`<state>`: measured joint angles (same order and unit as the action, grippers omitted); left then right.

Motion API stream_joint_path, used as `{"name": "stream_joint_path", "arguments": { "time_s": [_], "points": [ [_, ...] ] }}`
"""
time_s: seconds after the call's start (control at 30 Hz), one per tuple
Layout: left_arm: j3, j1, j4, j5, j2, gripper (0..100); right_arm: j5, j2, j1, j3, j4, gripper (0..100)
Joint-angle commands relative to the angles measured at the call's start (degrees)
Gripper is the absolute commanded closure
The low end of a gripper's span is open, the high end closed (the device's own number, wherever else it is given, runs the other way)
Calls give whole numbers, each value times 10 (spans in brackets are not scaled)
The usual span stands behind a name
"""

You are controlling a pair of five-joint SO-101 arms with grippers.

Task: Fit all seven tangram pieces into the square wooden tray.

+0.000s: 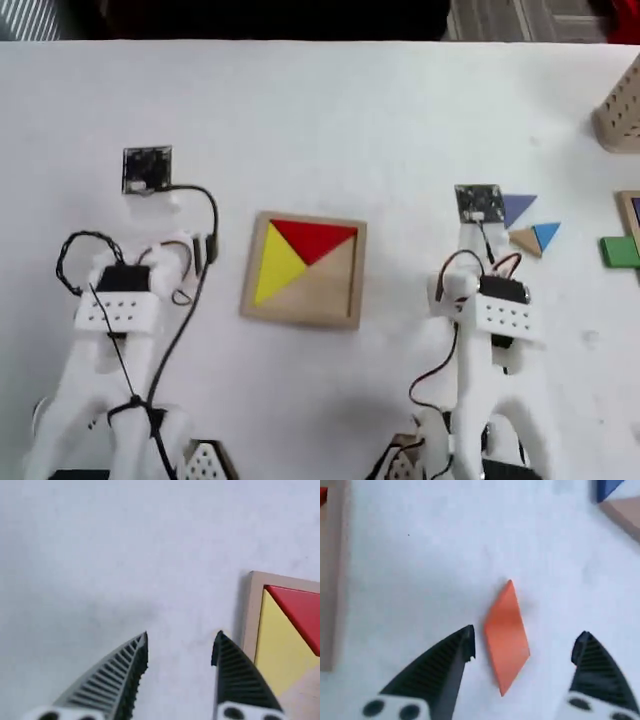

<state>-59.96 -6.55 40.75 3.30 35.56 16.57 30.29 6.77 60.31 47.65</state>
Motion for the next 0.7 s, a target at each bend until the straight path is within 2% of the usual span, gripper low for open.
{"name": "stream_joint_path", "arguments": {
  "time_s": [0.0,0.1,0.2,0.4,0.5,0.63,0.67],
  "points": [
    [19,8,7,4,11,782,13,-53,-17,-44,-14,693],
    [15,8,4,3,11,782,15,-115,-15,-76,-9,693],
    [14,16,3,3,11,782,53,-156,-16,-96,-7,693],
    [12,29,3,2,10,782,53,-169,-15,-105,5,704],
    [12,28,3,2,10,782,53,-169,-19,-100,3,795],
    [1,29,-12,2,10,782,56,-169,-37,-94,3,978],
    [-1,29,-18,2,10,782,56,-169,-37,-93,4,987]
  ]
}}
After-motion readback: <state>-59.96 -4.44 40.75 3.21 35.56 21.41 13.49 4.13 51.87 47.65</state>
